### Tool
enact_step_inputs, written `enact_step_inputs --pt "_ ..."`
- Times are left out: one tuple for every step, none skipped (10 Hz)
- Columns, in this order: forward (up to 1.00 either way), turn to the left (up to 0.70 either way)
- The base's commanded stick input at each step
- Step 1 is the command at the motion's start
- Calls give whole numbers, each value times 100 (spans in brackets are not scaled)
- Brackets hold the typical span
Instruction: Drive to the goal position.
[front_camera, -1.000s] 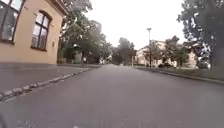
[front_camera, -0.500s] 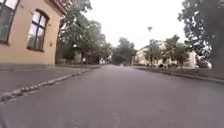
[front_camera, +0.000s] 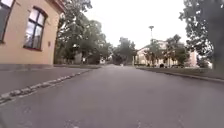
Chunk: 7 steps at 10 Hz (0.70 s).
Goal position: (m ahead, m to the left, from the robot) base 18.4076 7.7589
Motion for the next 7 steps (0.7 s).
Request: enact_step_inputs --pt "70 0" --pt "70 0" --pt "70 0" --pt "70 0" --pt "70 0" --pt "70 0" --pt "70 0"
